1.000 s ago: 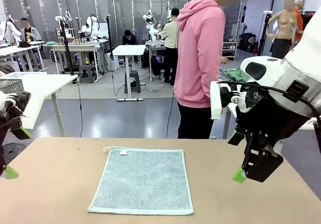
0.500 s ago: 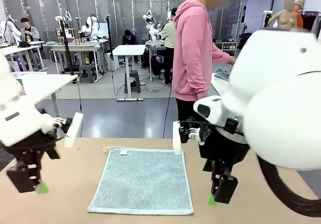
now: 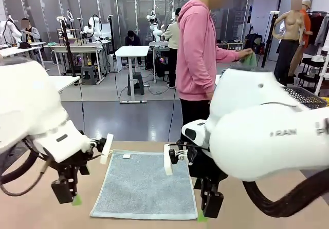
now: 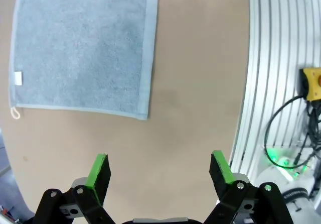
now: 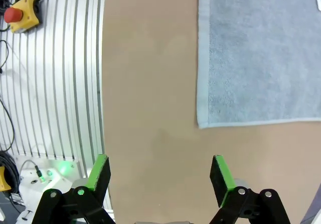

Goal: Fold the towels and place them in the basket.
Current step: When a person lays out a Towel with hook on the table, fold it in half twice.

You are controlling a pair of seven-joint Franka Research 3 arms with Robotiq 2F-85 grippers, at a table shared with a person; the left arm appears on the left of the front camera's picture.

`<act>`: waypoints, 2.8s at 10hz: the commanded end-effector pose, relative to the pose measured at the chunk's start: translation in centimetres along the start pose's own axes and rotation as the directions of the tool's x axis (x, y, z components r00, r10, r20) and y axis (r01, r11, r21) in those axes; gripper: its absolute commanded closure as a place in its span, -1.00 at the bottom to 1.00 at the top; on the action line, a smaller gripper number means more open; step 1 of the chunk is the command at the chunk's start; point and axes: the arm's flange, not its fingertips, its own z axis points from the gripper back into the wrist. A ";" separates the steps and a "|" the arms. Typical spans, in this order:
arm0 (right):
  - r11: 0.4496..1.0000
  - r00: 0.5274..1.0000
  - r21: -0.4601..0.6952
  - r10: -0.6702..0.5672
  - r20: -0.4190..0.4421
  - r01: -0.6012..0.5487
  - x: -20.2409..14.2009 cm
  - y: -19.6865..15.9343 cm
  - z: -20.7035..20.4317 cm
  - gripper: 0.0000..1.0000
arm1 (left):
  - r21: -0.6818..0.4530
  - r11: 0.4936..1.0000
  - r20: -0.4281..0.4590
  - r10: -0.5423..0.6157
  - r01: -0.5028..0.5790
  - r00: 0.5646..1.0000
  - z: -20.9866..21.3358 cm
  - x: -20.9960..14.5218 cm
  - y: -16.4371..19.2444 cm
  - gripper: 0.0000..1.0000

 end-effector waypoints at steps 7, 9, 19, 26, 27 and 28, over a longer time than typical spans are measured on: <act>1.000 0.999 0.004 0.027 -0.032 -0.027 -2.5 -2.1 -8.4 -1.00 | -0.017 1.000 -0.009 -0.009 0.008 1.000 -11.5 -5.2 -2.6 -1.00; 1.000 0.999 0.012 0.006 -0.042 -0.006 -2.3 -2.7 -9.5 -1.00 | -0.043 0.999 -0.004 -0.010 0.010 1.000 -13.5 -5.7 -2.1 -1.00; 0.999 0.999 0.038 0.020 -0.050 -0.018 -2.1 -5.0 -11.8 -1.00 | -0.120 0.992 0.006 -0.033 0.033 0.999 -15.6 -5.3 -1.5 -1.00; 0.998 0.999 0.060 0.007 -0.049 -0.004 -1.4 -8.1 -12.8 -1.00 | -0.146 0.989 0.013 -0.024 0.025 1.000 -16.1 -5.3 -1.2 -1.00; 0.998 0.998 0.065 0.008 -0.066 -0.003 -1.2 -8.3 -13.3 -1.00 | -0.146 0.989 0.015 -0.022 0.024 1.000 -16.1 -5.4 -1.2 -1.00; 0.997 0.997 0.074 0.010 -0.072 -0.005 -1.0 -8.3 -13.7 -0.92 | -0.146 0.989 0.016 -0.020 0.022 1.000 -16.1 -5.4 -1.2 -0.87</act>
